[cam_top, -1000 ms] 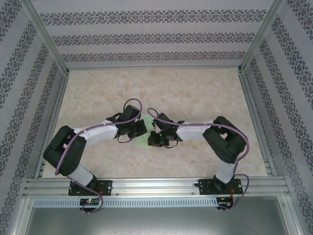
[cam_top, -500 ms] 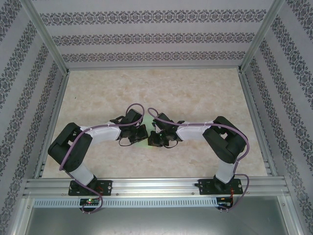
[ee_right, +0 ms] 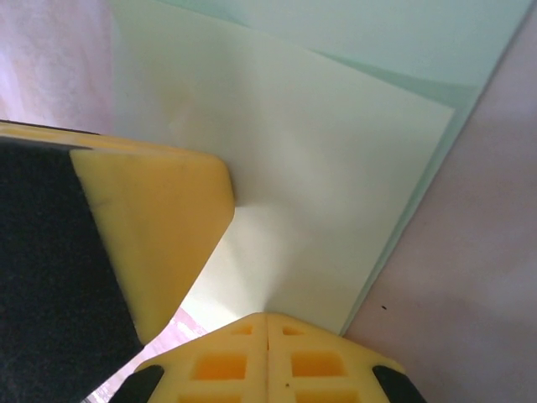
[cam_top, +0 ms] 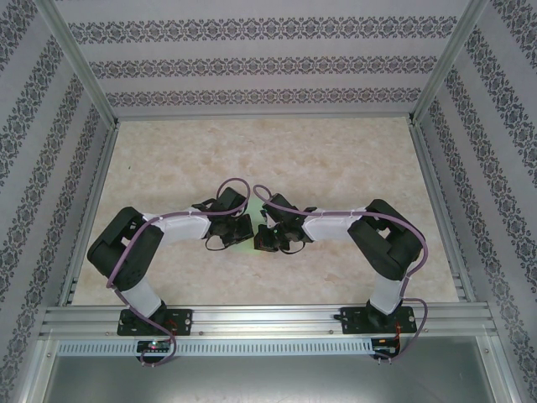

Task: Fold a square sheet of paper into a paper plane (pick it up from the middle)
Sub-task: Fold the triangle a second time at the center of the table.

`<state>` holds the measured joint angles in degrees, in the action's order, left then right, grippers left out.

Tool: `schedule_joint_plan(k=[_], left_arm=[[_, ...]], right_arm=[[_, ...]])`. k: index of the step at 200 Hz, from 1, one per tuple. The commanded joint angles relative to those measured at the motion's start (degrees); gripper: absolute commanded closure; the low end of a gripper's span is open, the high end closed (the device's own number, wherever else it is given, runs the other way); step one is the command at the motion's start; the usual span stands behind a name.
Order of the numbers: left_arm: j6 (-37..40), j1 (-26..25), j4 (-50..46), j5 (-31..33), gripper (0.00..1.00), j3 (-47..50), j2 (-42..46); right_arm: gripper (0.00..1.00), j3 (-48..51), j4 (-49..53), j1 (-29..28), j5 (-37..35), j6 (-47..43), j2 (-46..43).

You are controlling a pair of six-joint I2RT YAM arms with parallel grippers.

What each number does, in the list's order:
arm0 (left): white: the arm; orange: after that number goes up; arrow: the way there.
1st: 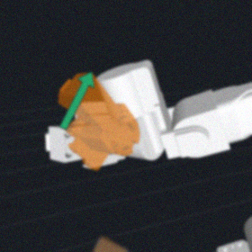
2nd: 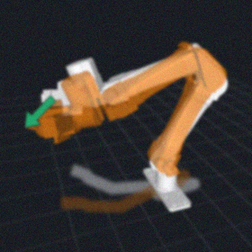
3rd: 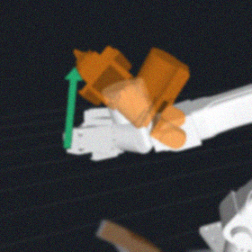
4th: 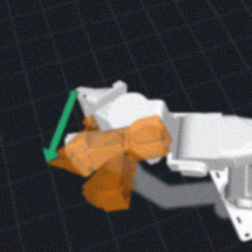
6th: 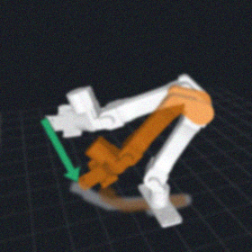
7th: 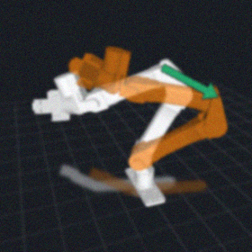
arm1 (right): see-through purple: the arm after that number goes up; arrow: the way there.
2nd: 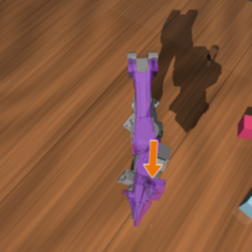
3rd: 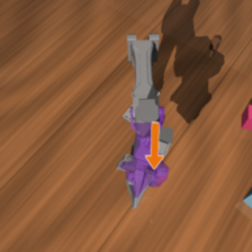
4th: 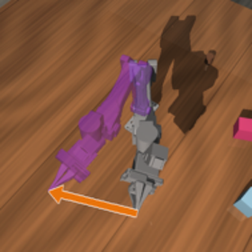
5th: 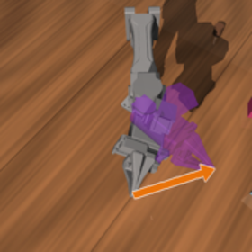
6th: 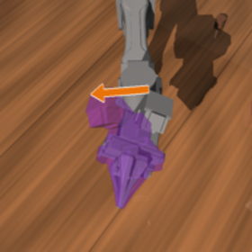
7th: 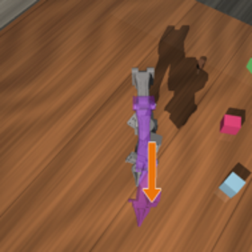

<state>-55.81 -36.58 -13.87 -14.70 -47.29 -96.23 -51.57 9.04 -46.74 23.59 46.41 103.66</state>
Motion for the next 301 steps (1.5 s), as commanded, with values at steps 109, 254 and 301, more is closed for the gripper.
schedule_joint_plan(k=[109, 254, 301], left_arm=[[4.97, 5.36, 5.71, 3.71, 1.00, 2.34, 1.13], [7.72, 12.46, 14.02, 0.21, 0.98, 7.95, 1.83], [8.92, 13.79, 11.57, 0.04, 0.97, 5.54, 2.02]], right_arm=[[1.00, 1.74, 7.32, -0.37, -2.75, -2.57, 2.96], [1.00, 1.98, 6.32, -0.46, -1.80, -2.21, 3.74], [1.00, 1.98, 6.34, -0.55, -1.62, -2.38, 3.67]])
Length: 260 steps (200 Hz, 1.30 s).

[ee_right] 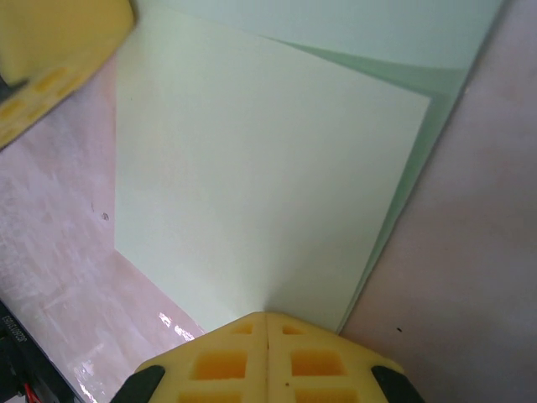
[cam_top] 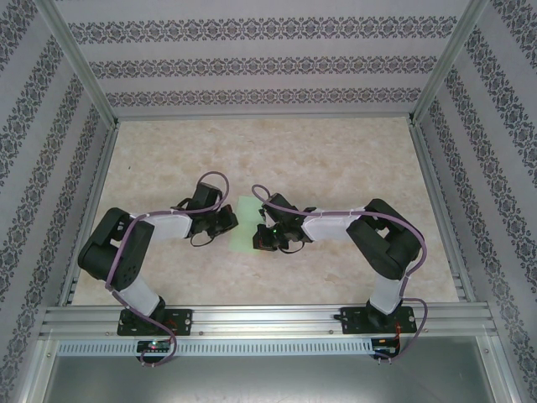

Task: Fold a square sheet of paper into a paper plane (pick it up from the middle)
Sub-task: Fold the triangle a second time at the center of the table.

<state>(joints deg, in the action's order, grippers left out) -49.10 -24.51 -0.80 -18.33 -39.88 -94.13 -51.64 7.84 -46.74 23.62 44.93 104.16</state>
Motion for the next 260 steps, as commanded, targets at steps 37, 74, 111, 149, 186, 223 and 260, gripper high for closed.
schedule_joint_plan(k=[37, 74, 111, 149, 186, 223, 260], left_arm=[[3.18, 2.32, -3.48, 3.28, 0.97, -3.32, 0.75], [3.49, 2.90, -3.90, -0.60, 0.95, -4.07, 3.73], [2.55, 1.16, -3.61, -4.85, 0.94, -3.58, 7.47], [1.79, -2.75, -2.70, -6.55, 0.94, -3.71, 6.35], [3.00, -3.44, -1.88, -7.23, 0.95, -4.76, -0.17], [4.37, -3.44, -4.38, -4.96, 0.97, -6.56, -4.49], [4.89, -3.44, -4.83, -2.08, 0.97, -5.23, -4.79]], right_arm=[[1.00, 1.38, 7.90, -0.63, -1.64, -1.31, 3.16], [1.00, 1.02, 7.75, -0.67, -1.77, -1.25, 3.12], [1.00, 0.98, 7.11, -0.72, -1.65, -0.98, 3.39], [0.99, 0.68, 6.49, -0.81, -1.40, -0.92, 3.41], [0.98, -0.16, 6.14, -0.81, -1.12, -1.26, 3.25], [0.97, -1.34, 6.21, -0.73, -0.83, -1.57, 2.22], [0.94, -2.71, 6.43, -0.72, -0.56, -1.51, -0.20]])
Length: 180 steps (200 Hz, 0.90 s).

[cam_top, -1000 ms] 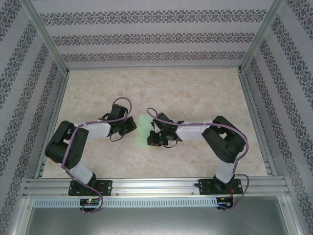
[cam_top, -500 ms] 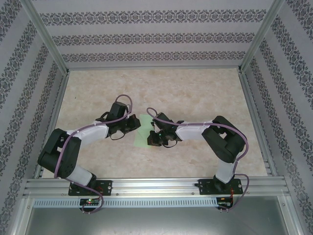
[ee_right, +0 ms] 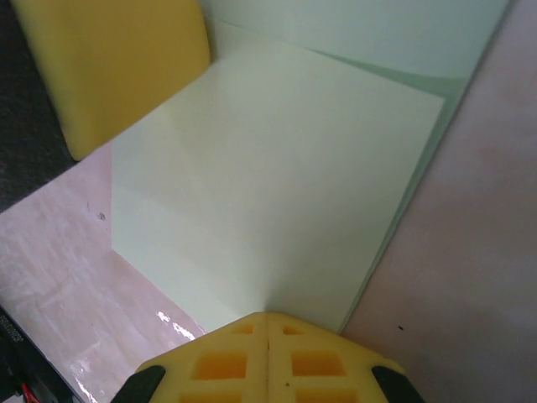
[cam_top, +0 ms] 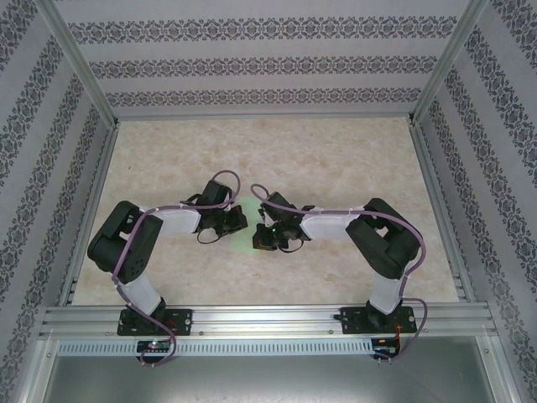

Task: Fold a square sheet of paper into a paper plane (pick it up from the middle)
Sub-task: Fold the triangle a second time at the center of the table.

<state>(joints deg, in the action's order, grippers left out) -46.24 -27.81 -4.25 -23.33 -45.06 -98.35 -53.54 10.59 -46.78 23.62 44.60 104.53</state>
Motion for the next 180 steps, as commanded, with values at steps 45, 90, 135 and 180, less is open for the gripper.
schedule_joint_plan(k=[45, 90, 135, 180], left_arm=[[1.94, -0.14, -0.53, 3.58, 0.97, 1.02, -0.70], [1.65, -0.14, -0.40, 3.50, 0.98, 1.26, -0.63], [1.28, -0.14, -0.31, 3.46, 0.98, 1.25, -0.44], [1.02, -0.19, -0.14, 3.54, 0.98, 1.47, -0.47]], right_arm=[[0.90, -2.49, 0.46, -0.85, -0.34, 0.11, -3.05], [0.98, -7.28, 0.08, -0.90, 0.86, 0.94, 0.73], [0.98, -10.35, 1.17, -0.81, 0.36, 0.89, 6.56], [0.98, -5.42, -1.81, -0.94, 0.31, 2.16, 7.20]])
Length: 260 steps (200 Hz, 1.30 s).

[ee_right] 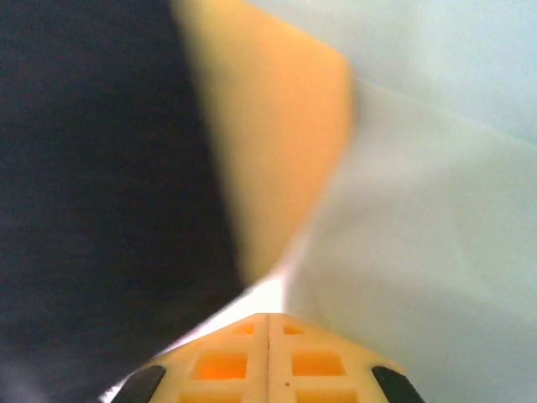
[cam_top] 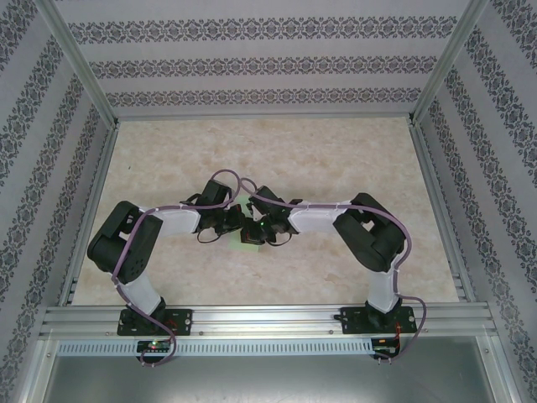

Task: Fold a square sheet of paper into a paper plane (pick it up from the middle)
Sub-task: Fold the triangle a second time at the center of the table.

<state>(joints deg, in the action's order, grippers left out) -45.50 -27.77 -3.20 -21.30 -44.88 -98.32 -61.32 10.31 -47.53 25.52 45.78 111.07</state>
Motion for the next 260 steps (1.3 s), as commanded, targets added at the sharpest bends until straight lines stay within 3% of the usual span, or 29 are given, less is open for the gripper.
schedule_joint_plan(k=[1, 98, 177, 218, 260], left_arm=[[0.30, -0.25, -1.19, 1.47, 0.98, 1.29, -0.48], [0.10, -0.19, -2.85, 3.05, 0.99, 1.02, -1.02], [-0.05, -0.18, -2.29, 2.56, 1.00, 0.93, -1.87], [0.65, -0.22, -1.86, 1.95, 1.00, 1.18, -1.64], [0.67, -0.18, -1.97, 1.85, 1.00, 1.22, -1.59]], right_arm=[[0.98, 2.40, -1.48, -0.15, -1.65, 0.94, 0.65], [0.96, 12.27, -7.09, 1.36, 4.64, 3.60, -3.44], [0.94, 20.86, -14.26, 2.35, 5.54, 8.43, -9.66], [0.94, 14.23, -10.46, 2.26, 3.56, 6.64, -12.43], [0.95, 7.42, -9.31, 2.79, 3.19, 6.06, -6.66]])
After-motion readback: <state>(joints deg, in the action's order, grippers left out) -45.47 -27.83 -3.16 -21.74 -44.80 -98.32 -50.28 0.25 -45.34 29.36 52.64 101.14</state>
